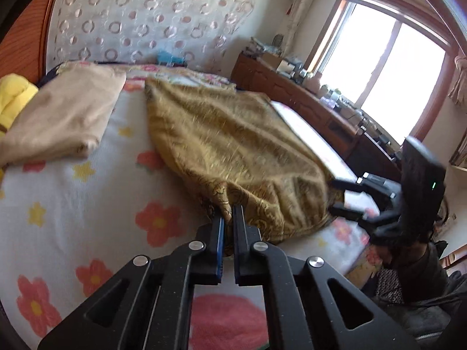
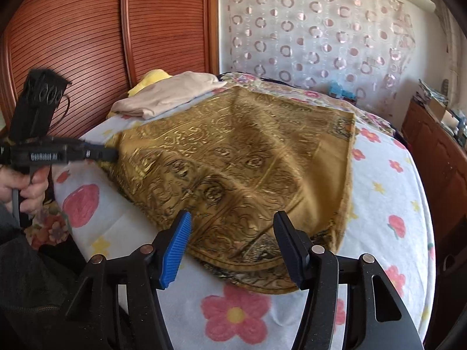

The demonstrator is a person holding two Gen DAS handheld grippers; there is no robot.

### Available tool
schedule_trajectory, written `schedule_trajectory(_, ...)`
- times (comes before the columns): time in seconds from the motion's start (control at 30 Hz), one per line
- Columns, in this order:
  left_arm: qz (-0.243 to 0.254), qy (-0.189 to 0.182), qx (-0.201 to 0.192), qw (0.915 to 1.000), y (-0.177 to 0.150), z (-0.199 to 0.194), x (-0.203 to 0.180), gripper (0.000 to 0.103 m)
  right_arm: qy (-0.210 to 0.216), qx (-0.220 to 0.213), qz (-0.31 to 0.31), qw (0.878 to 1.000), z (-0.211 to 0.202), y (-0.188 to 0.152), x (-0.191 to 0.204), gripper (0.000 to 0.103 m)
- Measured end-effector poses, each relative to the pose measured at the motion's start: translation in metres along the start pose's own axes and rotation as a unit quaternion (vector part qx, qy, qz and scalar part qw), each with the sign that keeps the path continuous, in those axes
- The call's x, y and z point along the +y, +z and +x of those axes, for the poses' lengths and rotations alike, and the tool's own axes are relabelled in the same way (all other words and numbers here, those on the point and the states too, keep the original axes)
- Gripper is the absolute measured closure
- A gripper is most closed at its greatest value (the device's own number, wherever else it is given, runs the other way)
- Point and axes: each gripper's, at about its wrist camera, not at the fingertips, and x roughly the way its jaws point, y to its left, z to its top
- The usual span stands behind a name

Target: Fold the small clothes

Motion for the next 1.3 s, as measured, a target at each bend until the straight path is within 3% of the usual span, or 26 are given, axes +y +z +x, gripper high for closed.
schedule_trajectory(0.2, 0.017, -0.006, -0.045, 0.9988, 0.040, -0.012, -0.018, 0.098, 0.010, 0.010, -0.029, 0.999, 0.009, 0.001, 0.014, 0.039)
schedule_trajectory(0.43, 0.008, -0.005, -0.060, 0.9981, 0.065, -0.007, -0.015, 0.098, -0.003, 0.024, -0.039, 0.999, 0.023, 0.005, 0.005, 0.038)
schedule_trajectory(0.7, 0.004, -0.001, -0.072, 0.9974, 0.078, -0.007, -0.020, 0.098, -0.068, 0.035, -0.040, 0.996, 0.043, 0.015, -0.015, 0.038)
schedule_trajectory(0.73, 0.003, 0.000, -0.074, 0.9972, 0.081, -0.007, -0.018, 0.098, -0.073, 0.036, -0.046, 0.996, 0.045, 0.018, -0.017, 0.040)
schedule_trajectory(0.8, 0.002, 0.006, -0.077, 0.9970, 0.085, -0.005, -0.016, 0.098, -0.076, 0.035, -0.055, 0.995, 0.048, 0.025, -0.020, 0.074)
schedule_trajectory(0.87, 0.004, 0.020, -0.081, 0.9965, 0.091, -0.002, -0.013, 0.098, -0.070, 0.030, -0.060, 0.995, 0.047, 0.035, -0.025, 0.093)
schedule_trajectory(1.1, 0.013, 0.061, -0.089, 0.9941, 0.135, 0.023, 0.009, 0.098, -0.065, -0.017, -0.061, 0.996, 0.046, 0.099, -0.058, 0.096)
schedule_trajectory(1.3, 0.006, 0.083, -0.077, 0.9935, 0.176, 0.065, 0.040, 0.098, -0.048, -0.021, -0.031, 0.998, 0.095, 0.144, -0.099, 0.096)
